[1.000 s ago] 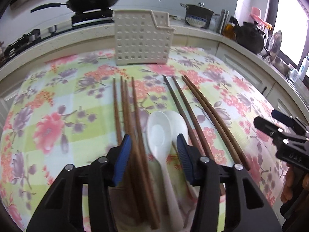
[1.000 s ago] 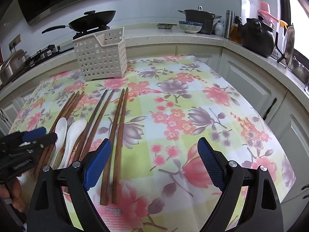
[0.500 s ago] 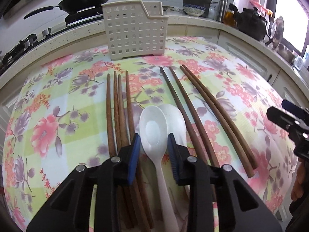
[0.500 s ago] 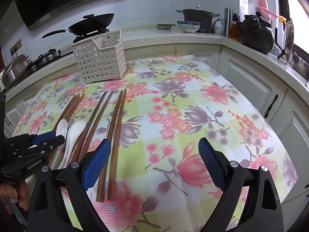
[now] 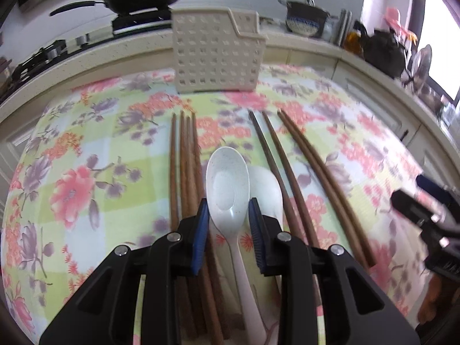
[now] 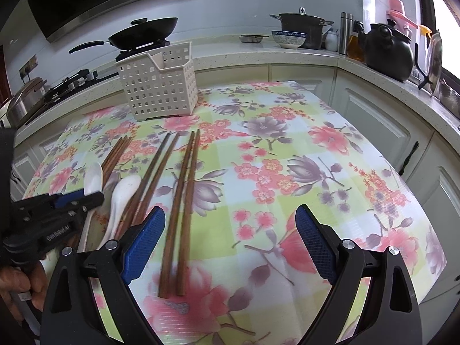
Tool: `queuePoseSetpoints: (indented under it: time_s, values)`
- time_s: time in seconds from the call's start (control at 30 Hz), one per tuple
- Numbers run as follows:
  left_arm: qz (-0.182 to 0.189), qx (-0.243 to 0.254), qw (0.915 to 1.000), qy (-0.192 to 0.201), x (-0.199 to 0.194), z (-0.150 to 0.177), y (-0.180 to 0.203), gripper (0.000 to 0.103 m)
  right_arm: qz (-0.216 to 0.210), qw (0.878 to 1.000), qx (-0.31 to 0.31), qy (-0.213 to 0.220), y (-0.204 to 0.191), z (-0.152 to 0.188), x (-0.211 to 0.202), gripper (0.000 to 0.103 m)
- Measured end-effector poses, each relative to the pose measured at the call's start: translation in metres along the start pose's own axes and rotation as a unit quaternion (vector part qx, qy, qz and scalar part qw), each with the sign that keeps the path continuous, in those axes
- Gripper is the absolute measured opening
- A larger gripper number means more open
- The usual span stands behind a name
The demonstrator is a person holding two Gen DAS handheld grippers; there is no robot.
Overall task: Organize utensils
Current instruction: 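Grasp a white spoon with the left tool while the right tool approaches the other spoon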
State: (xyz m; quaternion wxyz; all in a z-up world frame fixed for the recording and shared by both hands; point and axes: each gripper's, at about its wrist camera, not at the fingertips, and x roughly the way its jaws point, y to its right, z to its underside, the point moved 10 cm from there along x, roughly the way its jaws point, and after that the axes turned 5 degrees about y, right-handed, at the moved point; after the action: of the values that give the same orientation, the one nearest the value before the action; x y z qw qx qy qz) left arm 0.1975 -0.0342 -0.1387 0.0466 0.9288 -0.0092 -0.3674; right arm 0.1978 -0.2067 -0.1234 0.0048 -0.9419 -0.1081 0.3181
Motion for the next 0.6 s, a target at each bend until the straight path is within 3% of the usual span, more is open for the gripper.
queuePoseSetpoints:
  time_s: [0.13,0.2,0.43,0.5,0.53,0.6]
  values:
    - [-0.002,-0.028,0.9995,0.015,-0.015,-0.009,-0.021,0.027,-0.022,1.0,-0.011,-0.005,-0.027,-0.004,0.0,0.086]
    - [-0.007,-0.035,0.9992,0.018,-0.02,-0.011,-0.034,0.016,-0.035,0.999,-0.021,-0.014,-0.046,-0.005,0.004,0.085]
    - [-0.001,-0.06,0.998,0.02,-0.023,-0.013,-0.065,0.013,-0.081,0.994,-0.039,-0.056,-0.106,-0.002,0.026,0.063]
    - [0.002,-0.07,0.9973,0.022,-0.022,-0.013,-0.072,0.015,-0.078,0.994,-0.042,-0.068,-0.114,0.0,0.036,0.054]
    - [0.01,-0.079,0.9966,0.022,-0.021,-0.013,-0.076,0.025,-0.074,0.994,-0.044,-0.074,-0.116,0.001,0.04,0.05]
    - [0.02,-0.088,0.9957,0.022,-0.019,-0.013,-0.08,0.028,-0.07,0.993,-0.046,-0.087,-0.117,0.004,0.048,0.046]
